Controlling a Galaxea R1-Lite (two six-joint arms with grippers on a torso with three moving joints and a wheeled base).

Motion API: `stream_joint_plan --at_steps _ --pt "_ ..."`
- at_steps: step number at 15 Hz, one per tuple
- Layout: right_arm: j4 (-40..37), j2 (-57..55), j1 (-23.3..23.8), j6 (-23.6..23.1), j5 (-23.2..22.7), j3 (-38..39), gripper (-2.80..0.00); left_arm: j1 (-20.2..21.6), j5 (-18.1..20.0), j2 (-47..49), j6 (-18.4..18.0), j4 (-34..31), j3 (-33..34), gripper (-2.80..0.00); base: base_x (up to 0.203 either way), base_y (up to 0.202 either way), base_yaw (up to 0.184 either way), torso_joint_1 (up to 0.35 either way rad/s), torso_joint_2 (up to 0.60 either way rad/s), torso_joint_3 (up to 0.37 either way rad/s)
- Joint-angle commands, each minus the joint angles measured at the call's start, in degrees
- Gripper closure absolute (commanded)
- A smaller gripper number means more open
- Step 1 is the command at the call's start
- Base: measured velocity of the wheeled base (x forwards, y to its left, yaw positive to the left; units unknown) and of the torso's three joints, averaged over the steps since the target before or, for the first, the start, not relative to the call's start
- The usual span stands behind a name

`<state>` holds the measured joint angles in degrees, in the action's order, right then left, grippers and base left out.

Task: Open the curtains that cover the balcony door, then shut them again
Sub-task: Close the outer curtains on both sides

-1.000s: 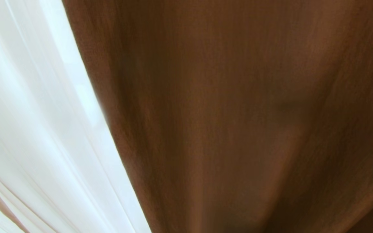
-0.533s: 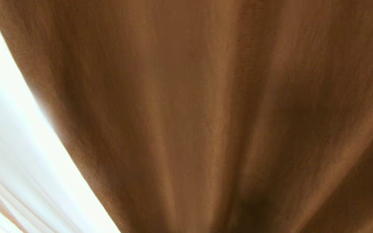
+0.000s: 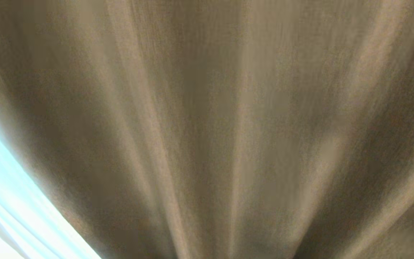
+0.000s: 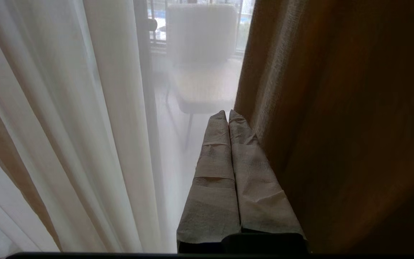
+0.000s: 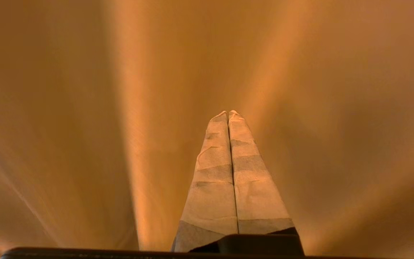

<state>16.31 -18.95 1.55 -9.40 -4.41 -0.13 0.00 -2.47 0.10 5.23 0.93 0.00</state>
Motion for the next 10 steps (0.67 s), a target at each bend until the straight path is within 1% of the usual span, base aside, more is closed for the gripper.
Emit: stream_joint_plan --at_steps 1,5,10 --pt "-6.18 3.84 1.31 0.72 0.34 0.13 0.00 0.00 -0.03 -0.01 0.04 0.04 0.00 0.00 0.000 0.000 0.000 0.000 0.00 0.000" --pt "-15.20 9.29 -0.58 0.80 0.71 0.13 0.00 0.00 -0.08 -0.01 0.04 0.04 0.00 0.00 0.000 0.000 0.000 0.000 0.00 0.000" --pt "-17.02 17.52 -1.52 2.77 0.72 0.03 0.00 0.00 -0.04 -0.08 0.04 0.04 0.00 0.00 0.000 0.000 0.000 0.000 0.00 0.000"
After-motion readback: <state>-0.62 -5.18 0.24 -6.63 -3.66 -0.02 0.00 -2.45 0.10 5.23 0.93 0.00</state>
